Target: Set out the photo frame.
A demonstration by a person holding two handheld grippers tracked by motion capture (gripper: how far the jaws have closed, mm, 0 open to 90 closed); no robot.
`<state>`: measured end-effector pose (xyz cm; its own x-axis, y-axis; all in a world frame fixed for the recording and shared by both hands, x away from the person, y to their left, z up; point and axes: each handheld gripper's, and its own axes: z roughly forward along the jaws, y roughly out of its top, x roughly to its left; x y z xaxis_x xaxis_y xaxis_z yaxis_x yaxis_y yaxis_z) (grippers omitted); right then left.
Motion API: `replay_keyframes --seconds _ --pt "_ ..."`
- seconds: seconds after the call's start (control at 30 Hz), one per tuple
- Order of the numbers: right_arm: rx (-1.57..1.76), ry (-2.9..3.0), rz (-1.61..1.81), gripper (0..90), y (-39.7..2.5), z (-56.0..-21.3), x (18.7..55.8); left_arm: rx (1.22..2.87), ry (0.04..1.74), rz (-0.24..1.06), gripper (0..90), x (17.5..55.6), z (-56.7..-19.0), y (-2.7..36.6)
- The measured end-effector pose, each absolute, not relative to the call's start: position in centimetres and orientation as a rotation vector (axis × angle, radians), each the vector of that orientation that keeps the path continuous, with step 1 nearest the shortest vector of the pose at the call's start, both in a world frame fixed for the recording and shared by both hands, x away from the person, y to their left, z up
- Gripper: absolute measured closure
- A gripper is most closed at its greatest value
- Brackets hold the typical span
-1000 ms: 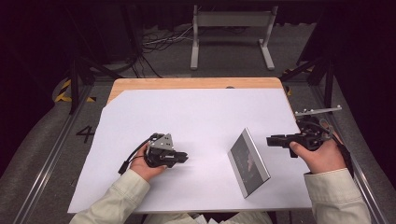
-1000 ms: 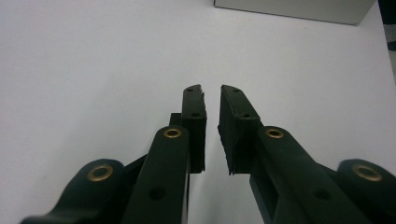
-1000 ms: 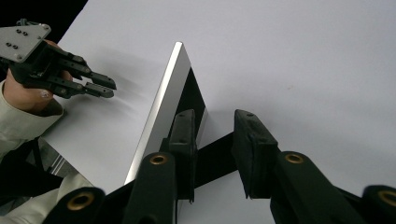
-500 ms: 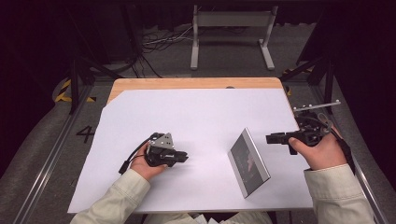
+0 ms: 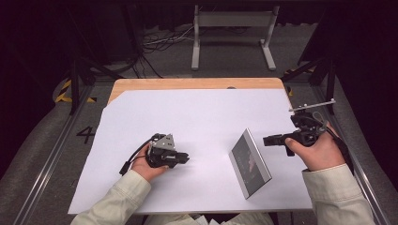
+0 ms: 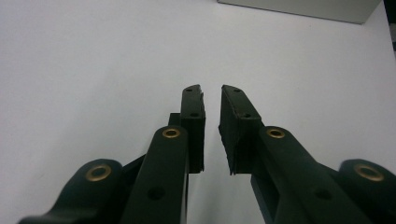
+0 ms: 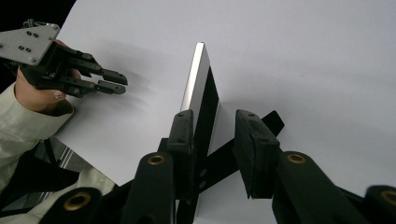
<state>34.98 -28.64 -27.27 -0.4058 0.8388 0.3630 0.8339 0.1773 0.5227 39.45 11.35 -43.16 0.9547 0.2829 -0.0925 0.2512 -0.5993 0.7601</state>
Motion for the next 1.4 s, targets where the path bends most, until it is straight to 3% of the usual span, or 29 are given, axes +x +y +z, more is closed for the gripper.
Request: replay_keyframes --seconds 1.4 --pt "1.832 2.458 0.868 65.8 -25.2 -29.1 35.5 2.247 0.384 0.051 78.6 39.2 -43.3 11.6"
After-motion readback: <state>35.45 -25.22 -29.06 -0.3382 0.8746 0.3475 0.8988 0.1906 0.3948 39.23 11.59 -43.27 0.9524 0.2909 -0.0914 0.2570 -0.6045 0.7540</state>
